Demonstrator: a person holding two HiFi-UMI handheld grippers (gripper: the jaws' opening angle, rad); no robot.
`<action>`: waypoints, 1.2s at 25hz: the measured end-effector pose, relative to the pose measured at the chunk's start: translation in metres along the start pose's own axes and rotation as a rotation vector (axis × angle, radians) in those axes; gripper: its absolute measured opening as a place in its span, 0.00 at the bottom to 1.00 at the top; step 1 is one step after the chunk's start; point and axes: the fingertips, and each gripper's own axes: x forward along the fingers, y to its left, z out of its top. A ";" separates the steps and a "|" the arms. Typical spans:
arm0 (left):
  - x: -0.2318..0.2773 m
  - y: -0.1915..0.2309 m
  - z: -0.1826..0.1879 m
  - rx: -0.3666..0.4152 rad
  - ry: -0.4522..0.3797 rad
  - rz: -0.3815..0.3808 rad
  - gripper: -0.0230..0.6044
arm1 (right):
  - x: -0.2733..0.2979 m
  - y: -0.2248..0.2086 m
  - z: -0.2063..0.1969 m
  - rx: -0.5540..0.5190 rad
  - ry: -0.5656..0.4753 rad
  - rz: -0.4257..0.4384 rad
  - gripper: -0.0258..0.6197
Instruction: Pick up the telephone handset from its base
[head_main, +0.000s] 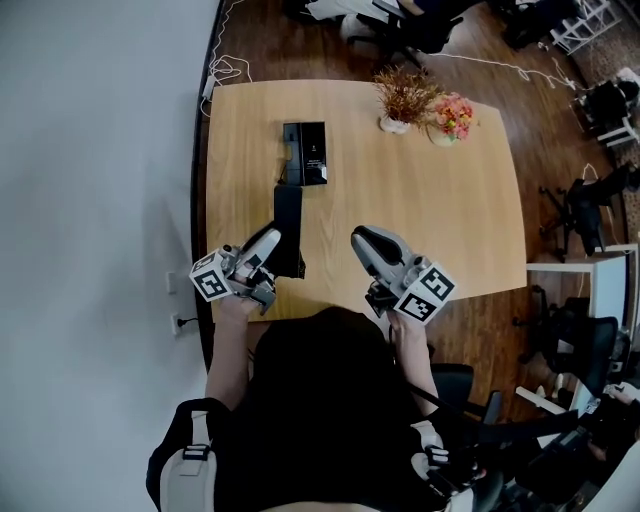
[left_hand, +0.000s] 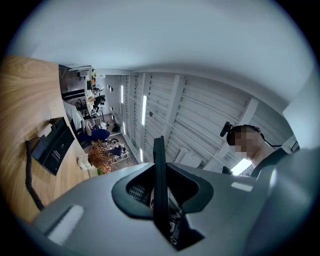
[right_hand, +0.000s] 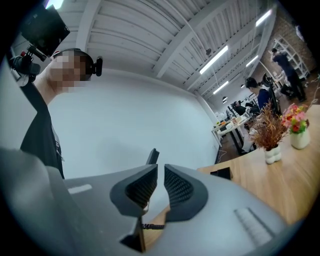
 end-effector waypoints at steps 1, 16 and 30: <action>0.001 -0.001 0.001 -0.001 -0.002 -0.004 0.16 | -0.001 0.001 0.001 -0.003 0.001 -0.003 0.10; 0.007 -0.008 -0.005 -0.066 -0.023 -0.057 0.16 | 0.004 0.008 -0.008 -0.019 0.024 0.029 0.04; 0.011 0.015 -0.021 -0.062 0.023 -0.029 0.16 | -0.020 -0.003 -0.009 -0.020 0.015 -0.049 0.04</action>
